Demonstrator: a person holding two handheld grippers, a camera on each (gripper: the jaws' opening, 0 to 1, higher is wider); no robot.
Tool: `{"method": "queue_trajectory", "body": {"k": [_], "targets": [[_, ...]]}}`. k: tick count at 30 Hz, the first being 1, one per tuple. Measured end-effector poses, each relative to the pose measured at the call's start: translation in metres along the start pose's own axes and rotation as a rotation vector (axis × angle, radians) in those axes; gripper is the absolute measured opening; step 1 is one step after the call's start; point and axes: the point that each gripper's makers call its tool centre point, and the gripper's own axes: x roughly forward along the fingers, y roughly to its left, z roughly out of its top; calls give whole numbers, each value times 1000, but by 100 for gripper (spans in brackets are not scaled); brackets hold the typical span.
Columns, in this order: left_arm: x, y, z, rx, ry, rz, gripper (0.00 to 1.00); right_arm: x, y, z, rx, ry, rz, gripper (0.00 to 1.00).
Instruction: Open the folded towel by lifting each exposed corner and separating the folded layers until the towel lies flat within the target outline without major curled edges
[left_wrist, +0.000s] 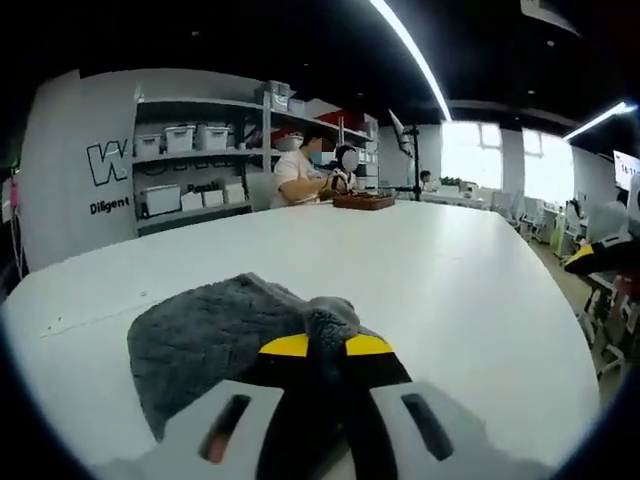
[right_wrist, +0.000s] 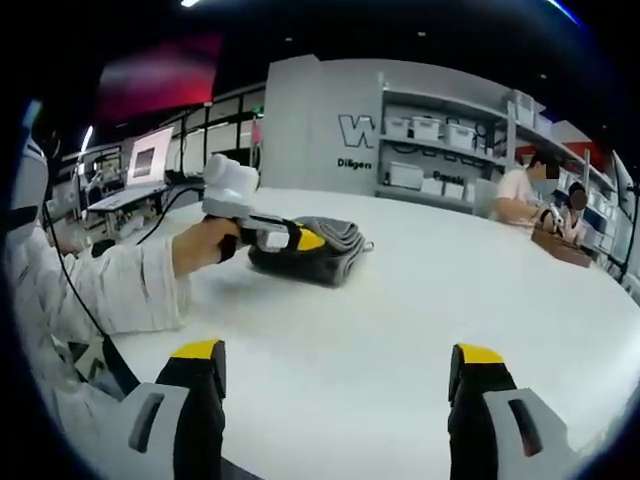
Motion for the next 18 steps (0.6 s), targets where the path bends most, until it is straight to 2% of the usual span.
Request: {"method": "queue_trajectory", "body": {"k": [3, 5, 8, 10, 15, 18], "targets": [[-2, 2, 2, -43, -22, -12, 8, 0, 0, 0, 1, 2, 0, 92], [-5, 3, 6, -107, -49, -19, 8, 1, 0, 1, 8, -4, 4, 92], [-15, 5, 13, -127, -80, -12, 8, 3, 1, 3, 3, 0, 13, 93], [-14, 12, 19, -167, -115, -7, 8, 5, 3, 4, -6, 3, 18, 93], [-25, 24, 33, -199, -186, 16, 8, 11, 11, 7, -21, 4, 43, 95], [-31, 32, 36, -239, -218, 32, 8, 14, 14, 8, -32, 9, 54, 95]]}}
